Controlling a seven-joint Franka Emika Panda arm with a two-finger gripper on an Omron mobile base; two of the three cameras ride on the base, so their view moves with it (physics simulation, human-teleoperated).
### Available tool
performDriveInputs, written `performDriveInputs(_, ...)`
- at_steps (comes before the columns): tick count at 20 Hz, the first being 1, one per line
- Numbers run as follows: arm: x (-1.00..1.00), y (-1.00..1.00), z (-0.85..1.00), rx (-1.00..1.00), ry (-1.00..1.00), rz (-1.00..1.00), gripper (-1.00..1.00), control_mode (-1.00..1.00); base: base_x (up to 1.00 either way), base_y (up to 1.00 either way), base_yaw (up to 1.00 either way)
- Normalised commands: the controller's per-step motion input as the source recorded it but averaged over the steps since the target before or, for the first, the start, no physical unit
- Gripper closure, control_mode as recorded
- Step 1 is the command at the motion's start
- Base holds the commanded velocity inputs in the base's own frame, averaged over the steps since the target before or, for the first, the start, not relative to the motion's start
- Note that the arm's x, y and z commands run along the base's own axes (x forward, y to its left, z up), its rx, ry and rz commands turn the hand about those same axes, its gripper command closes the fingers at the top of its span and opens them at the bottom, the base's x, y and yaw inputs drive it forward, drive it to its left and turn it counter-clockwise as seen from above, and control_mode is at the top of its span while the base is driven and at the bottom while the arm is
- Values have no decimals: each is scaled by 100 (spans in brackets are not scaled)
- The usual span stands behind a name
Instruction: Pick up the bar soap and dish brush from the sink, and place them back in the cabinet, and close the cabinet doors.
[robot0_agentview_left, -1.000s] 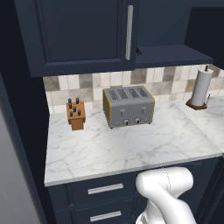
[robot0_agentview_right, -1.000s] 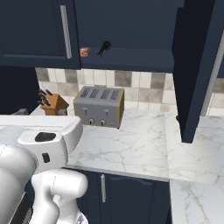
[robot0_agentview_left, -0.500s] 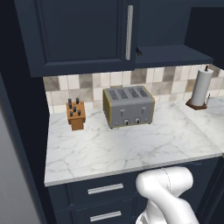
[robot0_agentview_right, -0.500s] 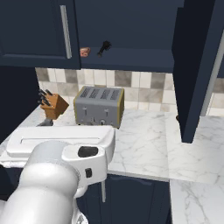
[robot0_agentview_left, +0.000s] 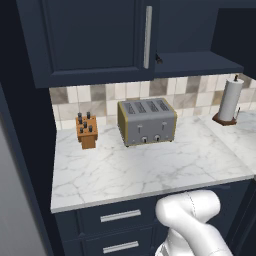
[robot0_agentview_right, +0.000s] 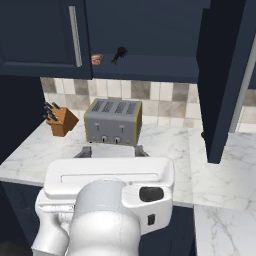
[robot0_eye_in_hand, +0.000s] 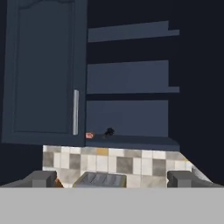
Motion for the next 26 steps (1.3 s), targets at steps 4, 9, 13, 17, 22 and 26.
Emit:
performDriveInputs(4,-25,-49,0,0,0,0,-100,-100,0,0,0)
performDriveInputs(9,-23,-50,0,0,0,0,-100,-100,0,0,0)
performDriveInputs(13,-14,-49,0,2,0,0,-100,-100,0,0,0)
performDriveInputs(17,-12,-51,0,2,0,0,-100,-100,0,0,0)
performDriveInputs(22,-1,-41,0,1,0,0,-100,-100,0,0,0)
performDriveInputs(26,0,-34,0,0,0,0,-100,-100,0,0,0)
